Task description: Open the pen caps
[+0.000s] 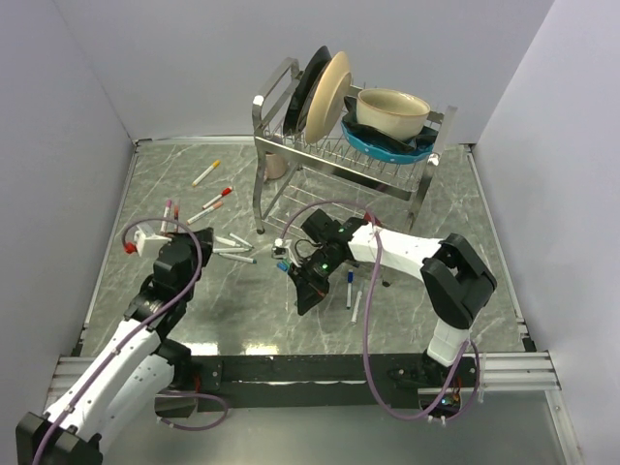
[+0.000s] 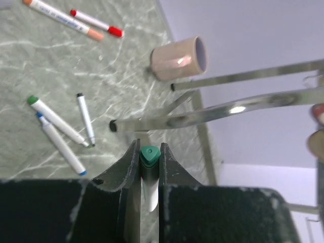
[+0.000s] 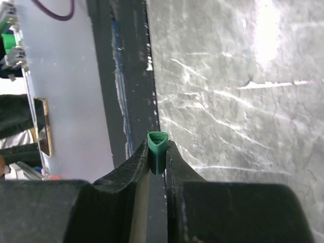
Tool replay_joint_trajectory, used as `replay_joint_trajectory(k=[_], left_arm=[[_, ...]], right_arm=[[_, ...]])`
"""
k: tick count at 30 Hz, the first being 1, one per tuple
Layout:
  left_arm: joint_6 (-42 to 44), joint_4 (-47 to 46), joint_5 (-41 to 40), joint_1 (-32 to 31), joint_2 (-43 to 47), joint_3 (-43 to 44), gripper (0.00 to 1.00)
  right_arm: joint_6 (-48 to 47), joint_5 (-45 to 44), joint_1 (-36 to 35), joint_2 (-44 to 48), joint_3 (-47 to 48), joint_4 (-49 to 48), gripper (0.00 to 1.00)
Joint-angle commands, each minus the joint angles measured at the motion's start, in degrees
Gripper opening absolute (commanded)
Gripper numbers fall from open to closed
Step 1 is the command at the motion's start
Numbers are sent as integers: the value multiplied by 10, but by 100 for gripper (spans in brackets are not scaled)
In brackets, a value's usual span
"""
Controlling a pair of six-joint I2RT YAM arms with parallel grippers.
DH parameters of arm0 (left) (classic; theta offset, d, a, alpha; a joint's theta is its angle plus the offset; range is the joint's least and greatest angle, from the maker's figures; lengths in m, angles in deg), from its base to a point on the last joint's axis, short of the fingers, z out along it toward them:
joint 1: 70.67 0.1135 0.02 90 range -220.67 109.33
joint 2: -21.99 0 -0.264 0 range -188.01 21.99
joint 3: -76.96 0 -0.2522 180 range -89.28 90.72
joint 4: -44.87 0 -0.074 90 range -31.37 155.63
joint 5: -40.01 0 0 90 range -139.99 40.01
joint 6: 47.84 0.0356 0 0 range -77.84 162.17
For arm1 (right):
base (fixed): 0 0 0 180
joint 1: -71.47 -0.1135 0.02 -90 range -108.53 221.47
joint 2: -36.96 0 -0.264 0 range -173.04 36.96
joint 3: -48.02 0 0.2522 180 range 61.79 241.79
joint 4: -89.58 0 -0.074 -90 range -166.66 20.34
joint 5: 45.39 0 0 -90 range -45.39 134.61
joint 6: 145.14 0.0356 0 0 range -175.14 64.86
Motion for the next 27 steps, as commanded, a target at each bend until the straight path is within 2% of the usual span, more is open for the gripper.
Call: replay_joint_trajectory(k=[1, 4, 10, 18, 25, 27], left_arm=[[33, -13, 85, 13, -14, -11, 1], [16, -17, 88, 13, -14, -40, 1], [-1, -29, 79, 16, -29, -82, 1], [0, -55, 92, 53, -88, -108, 1], [21, -88, 112, 84, -137, -102, 3], [25, -91, 115, 91, -151, -95, 3]], right_arm=[[27, -94, -2, 35, -11, -32, 0], [48, -193, -1, 31, -19, -64, 0], [45, -296, -17, 8, 6, -77, 0], [33, -424, -38, -107, 122, -60, 10], [34, -463, -39, -151, 174, -49, 20], [33, -462, -39, -154, 174, -50, 27]])
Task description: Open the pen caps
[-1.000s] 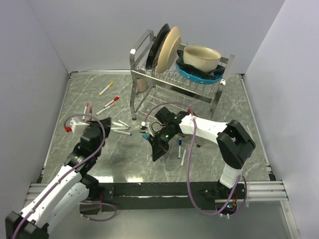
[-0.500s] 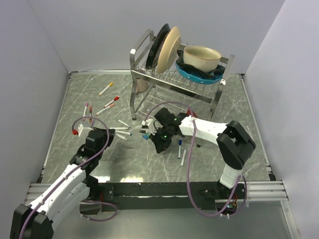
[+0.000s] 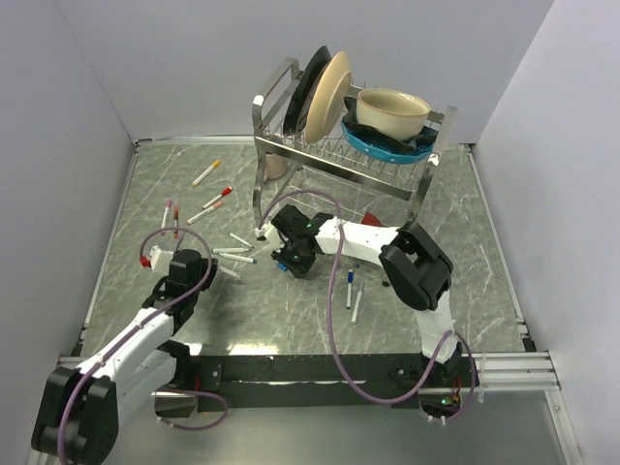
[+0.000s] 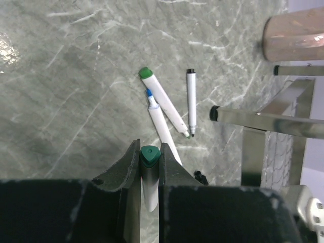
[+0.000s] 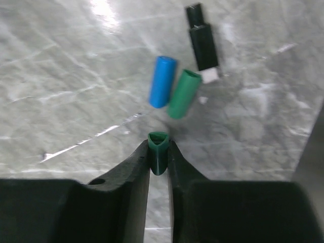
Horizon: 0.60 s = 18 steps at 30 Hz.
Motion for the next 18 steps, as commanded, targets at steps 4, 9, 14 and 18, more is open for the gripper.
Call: replay_joint_trajectory(k=[4, 9, 14, 18], left_arm=[[27, -43, 26, 19, -61, 27, 6], [26, -52, 29, 25, -95, 38, 9], [23, -52, 24, 30, -126, 52, 25], [23, -43, 21, 35, -152, 67, 44]], right_arm=[[-5, -32, -1, 2, 23, 0, 36], [-7, -34, 0, 17, 20, 2, 41], [-11, -26, 1, 49, 9, -2, 42], [-17, -14, 1, 74, -2, -2, 43]])
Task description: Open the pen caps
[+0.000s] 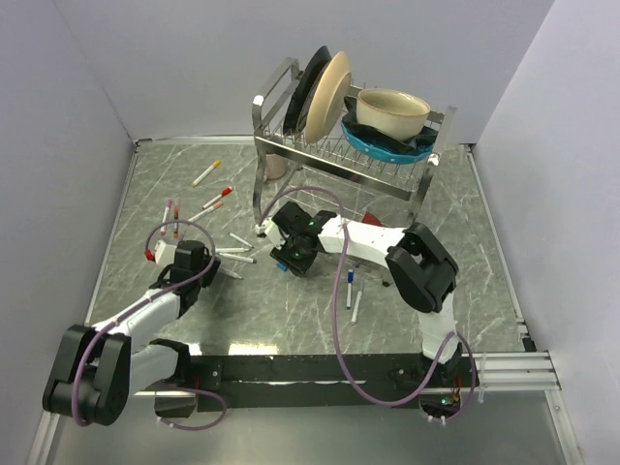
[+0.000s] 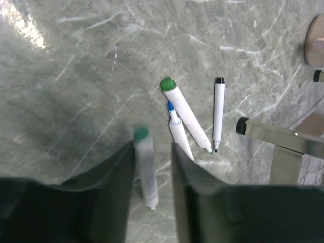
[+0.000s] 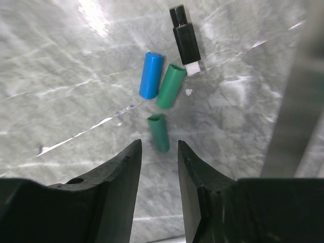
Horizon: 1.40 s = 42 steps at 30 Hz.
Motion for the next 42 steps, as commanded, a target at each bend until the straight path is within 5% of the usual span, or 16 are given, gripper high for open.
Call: replay_joint_trajectory(k=[1, 8, 19, 27, 33, 36, 42], left_arm=[[4, -11, -2, 8, -24, 34, 52], [13, 20, -1, 15, 2, 51, 72], [178, 149, 39, 17, 230, 161, 99], [377, 233, 184, 18, 230, 273, 99], [417, 236, 200, 17, 254, 224, 99], [422, 229, 218, 18, 281, 220, 99], [414, 223, 201, 18, 317, 209, 100]], right_arm=[[-12, 9, 1, 65, -7, -7, 45], [-33, 38, 1, 112, -44, -12, 46], [-158, 172, 1, 219, -108, 39, 47], [-290, 190, 1, 417, -288, -14, 50], [-521, 200, 44, 538, -412, 42, 62], [-643, 201, 79, 551, -425, 131, 64], [-687, 151, 83, 506, -450, 106, 59]])
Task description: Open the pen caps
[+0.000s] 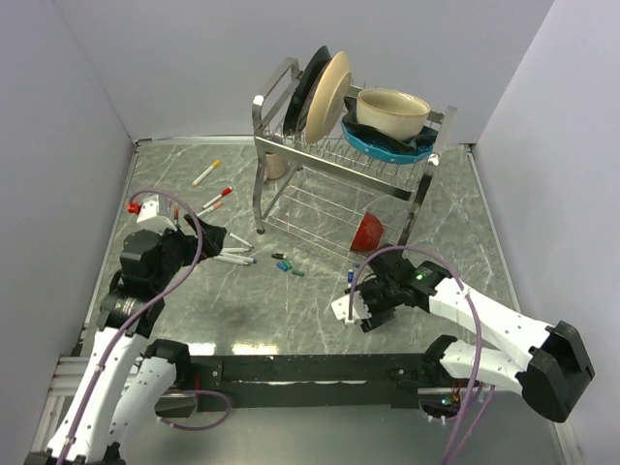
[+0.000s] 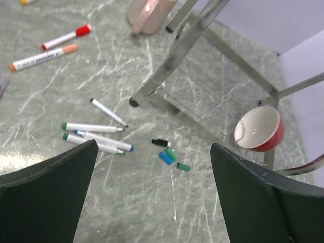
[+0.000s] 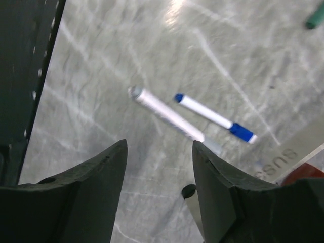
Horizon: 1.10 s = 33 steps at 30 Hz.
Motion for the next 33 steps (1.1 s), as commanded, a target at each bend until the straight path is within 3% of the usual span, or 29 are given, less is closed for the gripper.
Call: replay_joint_trajectory(k=[1, 11, 24, 33], left_arm=[[13, -24, 4, 1, 24, 0, 99], [9, -31, 3, 2, 46, -6, 99], [9, -32, 4, 2, 45, -6, 99], [9, -32, 5, 2, 45, -7, 99]], right_arm=[[-83, -25, 4, -44, -6, -4, 58], [-105, -39, -2, -153, 34, -20, 50], [-100, -63, -1, -178, 51, -34, 48], [-151, -73, 44, -183, 104, 18, 50]])
